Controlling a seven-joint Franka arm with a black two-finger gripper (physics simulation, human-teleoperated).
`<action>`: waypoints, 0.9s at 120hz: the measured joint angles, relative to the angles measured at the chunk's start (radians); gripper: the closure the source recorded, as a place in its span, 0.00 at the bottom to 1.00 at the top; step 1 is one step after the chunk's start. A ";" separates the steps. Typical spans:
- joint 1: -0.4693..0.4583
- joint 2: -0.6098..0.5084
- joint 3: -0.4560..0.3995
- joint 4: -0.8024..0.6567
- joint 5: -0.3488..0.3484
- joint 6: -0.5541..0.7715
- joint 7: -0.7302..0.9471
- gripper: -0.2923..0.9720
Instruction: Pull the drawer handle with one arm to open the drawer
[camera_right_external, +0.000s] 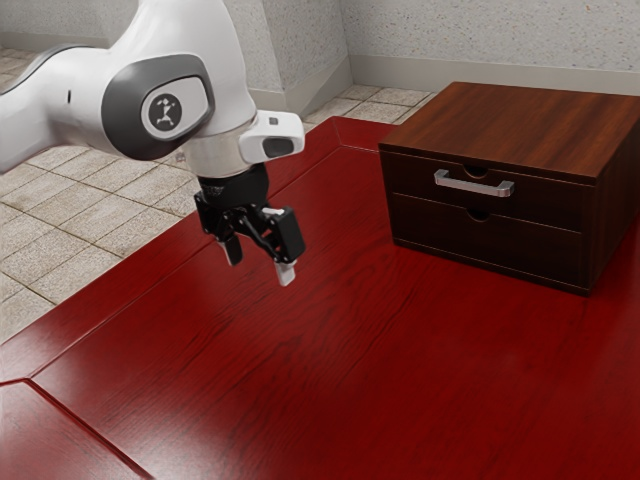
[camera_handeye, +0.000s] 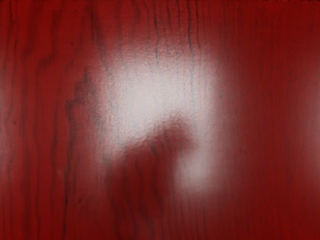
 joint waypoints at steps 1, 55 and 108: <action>-0.028 0.023 0.028 0.039 -0.004 -0.008 0.001 0.23; -0.157 0.046 -0.012 0.366 0.083 -0.021 0.340 0.23; -0.035 0.158 -0.016 0.361 0.090 0.097 0.842 0.23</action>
